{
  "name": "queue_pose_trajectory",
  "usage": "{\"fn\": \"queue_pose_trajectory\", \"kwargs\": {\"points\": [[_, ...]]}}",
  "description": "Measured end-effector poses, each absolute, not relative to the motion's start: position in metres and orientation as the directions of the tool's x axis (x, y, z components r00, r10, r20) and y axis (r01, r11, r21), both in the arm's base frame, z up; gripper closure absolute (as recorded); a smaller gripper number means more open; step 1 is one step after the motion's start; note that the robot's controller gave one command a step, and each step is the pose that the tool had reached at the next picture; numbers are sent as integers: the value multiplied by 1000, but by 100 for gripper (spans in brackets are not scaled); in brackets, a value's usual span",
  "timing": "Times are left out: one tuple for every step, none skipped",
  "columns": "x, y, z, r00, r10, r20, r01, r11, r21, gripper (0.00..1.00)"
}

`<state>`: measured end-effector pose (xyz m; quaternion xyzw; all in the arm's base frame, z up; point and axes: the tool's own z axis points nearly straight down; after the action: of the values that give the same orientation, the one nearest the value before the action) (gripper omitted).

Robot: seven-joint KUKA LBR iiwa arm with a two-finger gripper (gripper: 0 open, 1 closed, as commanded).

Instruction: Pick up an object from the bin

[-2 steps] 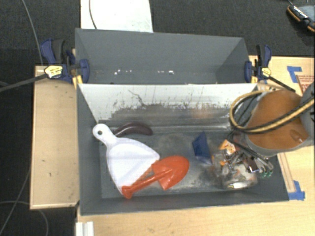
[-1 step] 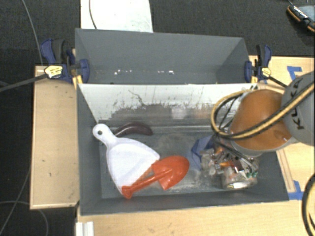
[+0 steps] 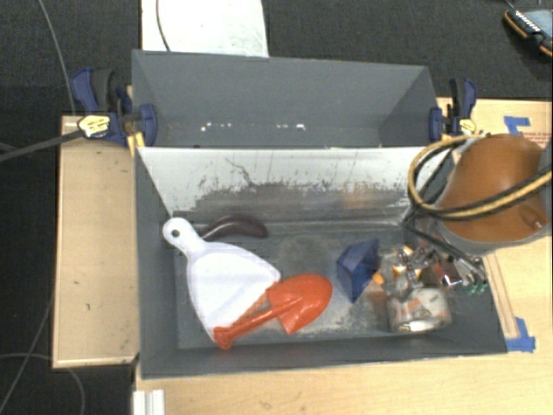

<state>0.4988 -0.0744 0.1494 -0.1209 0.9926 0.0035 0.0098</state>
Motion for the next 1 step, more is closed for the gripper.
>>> {"fn": "queue_pose_trajectory", "kwargs": {"points": [[492, -84, 105, -981, -195, -16, -195, 981, 23, 100]]}}
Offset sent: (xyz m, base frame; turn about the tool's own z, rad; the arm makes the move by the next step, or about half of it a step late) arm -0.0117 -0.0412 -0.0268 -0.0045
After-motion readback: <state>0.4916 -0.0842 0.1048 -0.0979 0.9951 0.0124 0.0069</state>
